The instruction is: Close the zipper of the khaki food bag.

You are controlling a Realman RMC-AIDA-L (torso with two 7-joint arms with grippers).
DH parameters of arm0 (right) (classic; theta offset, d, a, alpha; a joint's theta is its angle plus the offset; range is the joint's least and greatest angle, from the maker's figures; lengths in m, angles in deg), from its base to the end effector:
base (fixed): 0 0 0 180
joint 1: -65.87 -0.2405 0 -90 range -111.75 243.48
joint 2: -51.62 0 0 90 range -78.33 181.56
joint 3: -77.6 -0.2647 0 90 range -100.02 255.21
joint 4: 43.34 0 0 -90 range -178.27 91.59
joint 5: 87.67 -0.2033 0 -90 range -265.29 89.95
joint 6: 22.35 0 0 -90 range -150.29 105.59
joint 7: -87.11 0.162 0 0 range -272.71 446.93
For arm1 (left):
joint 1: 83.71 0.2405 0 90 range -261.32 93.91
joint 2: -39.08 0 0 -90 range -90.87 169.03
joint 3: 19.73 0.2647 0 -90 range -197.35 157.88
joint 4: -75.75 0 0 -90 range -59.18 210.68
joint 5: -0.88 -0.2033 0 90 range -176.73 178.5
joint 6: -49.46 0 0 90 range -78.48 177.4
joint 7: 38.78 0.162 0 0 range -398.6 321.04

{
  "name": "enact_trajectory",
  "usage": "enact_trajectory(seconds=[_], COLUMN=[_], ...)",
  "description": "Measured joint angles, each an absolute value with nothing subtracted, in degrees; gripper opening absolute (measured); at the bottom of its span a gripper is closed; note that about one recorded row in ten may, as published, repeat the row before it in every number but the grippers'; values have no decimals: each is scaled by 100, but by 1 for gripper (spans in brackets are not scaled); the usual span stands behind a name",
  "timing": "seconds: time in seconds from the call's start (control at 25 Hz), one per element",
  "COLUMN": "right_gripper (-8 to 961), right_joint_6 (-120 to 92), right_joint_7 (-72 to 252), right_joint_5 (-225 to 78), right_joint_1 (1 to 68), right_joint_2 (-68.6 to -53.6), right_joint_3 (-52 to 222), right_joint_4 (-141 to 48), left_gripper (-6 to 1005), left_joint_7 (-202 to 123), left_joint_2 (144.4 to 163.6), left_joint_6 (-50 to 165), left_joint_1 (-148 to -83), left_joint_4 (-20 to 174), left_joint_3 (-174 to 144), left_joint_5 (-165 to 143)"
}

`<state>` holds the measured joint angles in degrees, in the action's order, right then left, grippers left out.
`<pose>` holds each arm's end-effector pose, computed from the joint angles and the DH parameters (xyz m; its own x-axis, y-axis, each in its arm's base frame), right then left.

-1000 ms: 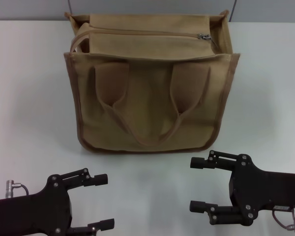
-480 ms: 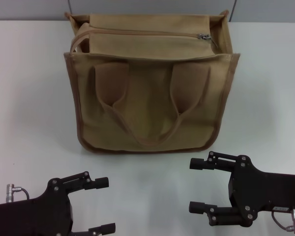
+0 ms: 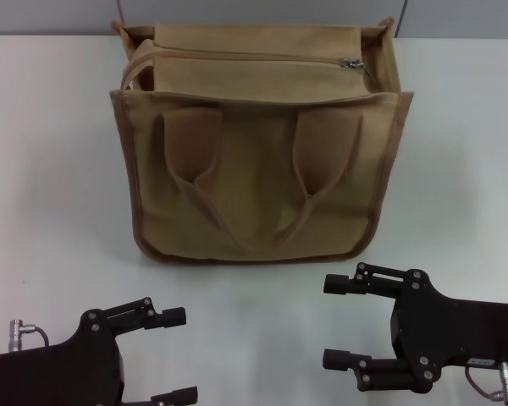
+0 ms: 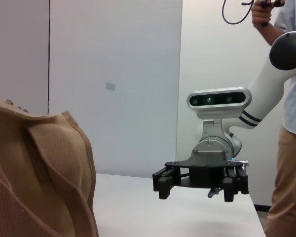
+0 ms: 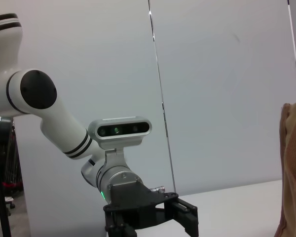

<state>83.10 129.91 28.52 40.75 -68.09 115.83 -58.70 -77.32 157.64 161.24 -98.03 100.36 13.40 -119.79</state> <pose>0.2562 0.2252 -0.0680 0.7139 -0.1039 -0.6925 -0.1446 -0.9895 -0.0006 -0.3011 0.1830 -0.0331 0.7551 0.0463 0.6540 0.1642 -0.9791 -0.1203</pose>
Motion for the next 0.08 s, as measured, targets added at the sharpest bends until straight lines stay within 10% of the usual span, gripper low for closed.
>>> enact_trajectory(seconds=[0.08], right_gripper=[768], right_joint_6=[8311], right_joint_7=[12990], right_joint_5=[2852], right_joint_1=[4074], right_joint_2=[-6809], right_joint_3=[11583], right_joint_4=[-5867], left_gripper=[776], left_joint_7=[-7731], left_joint_2=[15764], left_joint_6=[16125], left_joint_1=[-9789], left_joint_4=[10036], left_joint_3=[1340], left_joint_5=[-11979])
